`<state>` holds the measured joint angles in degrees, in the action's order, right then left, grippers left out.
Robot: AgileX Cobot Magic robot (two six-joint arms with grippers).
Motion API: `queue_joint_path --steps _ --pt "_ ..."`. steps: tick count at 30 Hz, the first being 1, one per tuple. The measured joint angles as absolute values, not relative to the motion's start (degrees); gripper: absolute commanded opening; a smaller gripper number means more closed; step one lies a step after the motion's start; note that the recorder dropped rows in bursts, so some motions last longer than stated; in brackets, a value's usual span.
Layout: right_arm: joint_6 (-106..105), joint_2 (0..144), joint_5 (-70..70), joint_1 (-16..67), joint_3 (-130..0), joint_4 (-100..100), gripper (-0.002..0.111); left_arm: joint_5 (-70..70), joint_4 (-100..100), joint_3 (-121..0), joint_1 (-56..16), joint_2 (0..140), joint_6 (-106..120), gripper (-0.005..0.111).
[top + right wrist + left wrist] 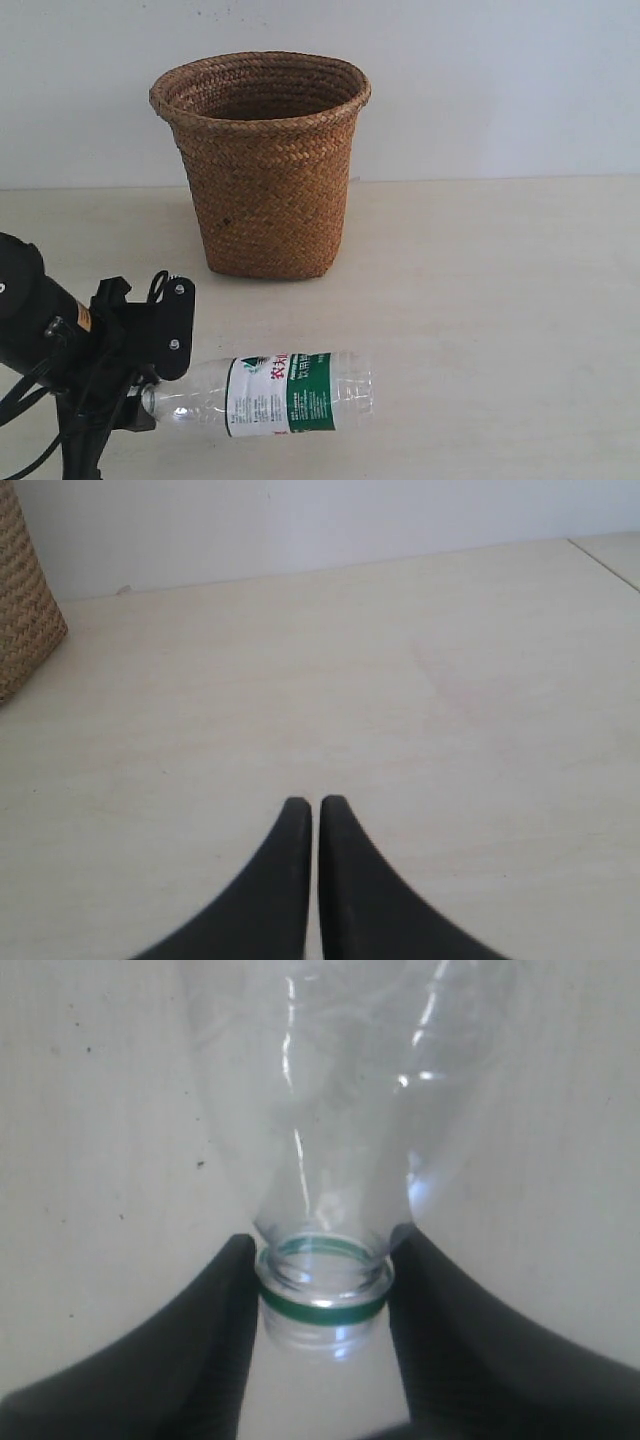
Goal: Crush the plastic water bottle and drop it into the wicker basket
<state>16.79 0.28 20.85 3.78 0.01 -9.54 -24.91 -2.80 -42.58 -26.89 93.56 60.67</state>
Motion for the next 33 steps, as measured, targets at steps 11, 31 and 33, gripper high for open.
queue_joint_path --steps 11,31,33 --pt "16.58 0.28 20.05 3.78 0.01 -9.54 0.0 -23.6 -2.8 -42.35 -26.89 93.56 62.78 0.004" --pt "29.63 0.28 -6.02 3.78 0.01 -7.73 0.0 -23.39 -2.8 -42.35 -26.89 93.56 63.0 0.004" --pt "32.62 0.28 -8.68 3.78 0.01 -7.09 0.0 -23.39 -2.8 -42.35 -26.89 93.56 63.0 0.004"
